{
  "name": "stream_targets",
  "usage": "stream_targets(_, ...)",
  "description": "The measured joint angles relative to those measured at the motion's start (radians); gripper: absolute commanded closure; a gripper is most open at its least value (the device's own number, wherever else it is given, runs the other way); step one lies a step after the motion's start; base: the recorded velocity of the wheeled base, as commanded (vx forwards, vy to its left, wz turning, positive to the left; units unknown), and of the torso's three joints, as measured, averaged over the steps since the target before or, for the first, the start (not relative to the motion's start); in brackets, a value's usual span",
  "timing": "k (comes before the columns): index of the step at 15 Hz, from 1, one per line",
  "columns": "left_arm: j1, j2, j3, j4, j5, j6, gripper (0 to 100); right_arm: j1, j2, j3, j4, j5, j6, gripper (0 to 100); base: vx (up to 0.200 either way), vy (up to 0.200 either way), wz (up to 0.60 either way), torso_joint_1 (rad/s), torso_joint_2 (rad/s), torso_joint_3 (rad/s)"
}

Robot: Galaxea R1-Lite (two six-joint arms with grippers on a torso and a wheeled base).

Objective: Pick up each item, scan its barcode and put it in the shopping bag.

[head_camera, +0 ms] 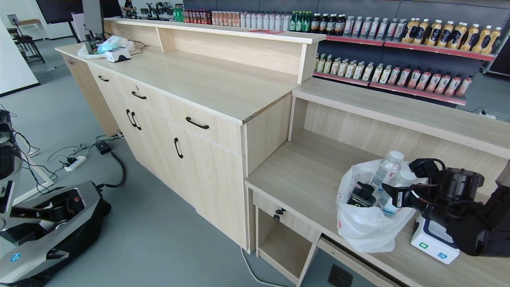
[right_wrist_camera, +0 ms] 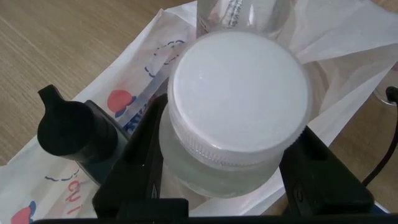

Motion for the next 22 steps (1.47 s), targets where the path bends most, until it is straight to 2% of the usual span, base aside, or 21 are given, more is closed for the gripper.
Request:
stream_targets(1, 0.0, 0.0, 0.0, 0.0, 0.0, -0.001, 0, -0.001, 0.0, 0.0, 0.002, 0.001, 0.001, 100, 0.0, 0.0, 0.0, 0.0, 0.0, 0.0)
stream_targets(2, 0.0, 0.0, 0.0, 0.0, 0.0, 0.0, 0, -0.002, 0.0, -0.001, 0.005, 0.003, 0.001, 0, 0.0, 0.0, 0.0, 0.0, 0.0, 0.0)
stream_targets(7, 0.0, 0.0, 0.0, 0.0, 0.0, -0.001, 0, -0.003, -0.01, -0.004, -0.001, 0.007, 0.0, 0, 0.0, 0.0, 0.0, 0.0, 0.0, 0.0)
stream_targets(9, 0.0, 0.0, 0.0, 0.0, 0.0, 0.0, 0, -0.009, -0.033, -0.011, 0.003, 0.039, -0.001, 0, 0.0, 0.0, 0.0, 0.0, 0.0, 0.0)
stream_targets(11, 0.0, 0.0, 0.0, 0.0, 0.0, -0.001, 0, -0.015, -0.068, -0.013, 0.001, 0.079, -0.004, 0, 0.0, 0.0, 0.0, 0.0, 0.0, 0.0)
stream_targets(17, 0.0, 0.0, 0.0, 0.0, 0.0, -0.001, 0, -0.041, -0.246, -0.026, 0.017, 0.087, -0.029, 0, 0.0, 0.0, 0.0, 0.0, 0.0, 0.0)
stream_targets(22, 0.0, 0.0, 0.0, 0.0, 0.0, -0.001, 0, -0.08, -0.457, -0.038, 0.139, 0.141, -0.124, 0, 0.0, 0.0, -0.6, 0.001, 0.0, 0.003)
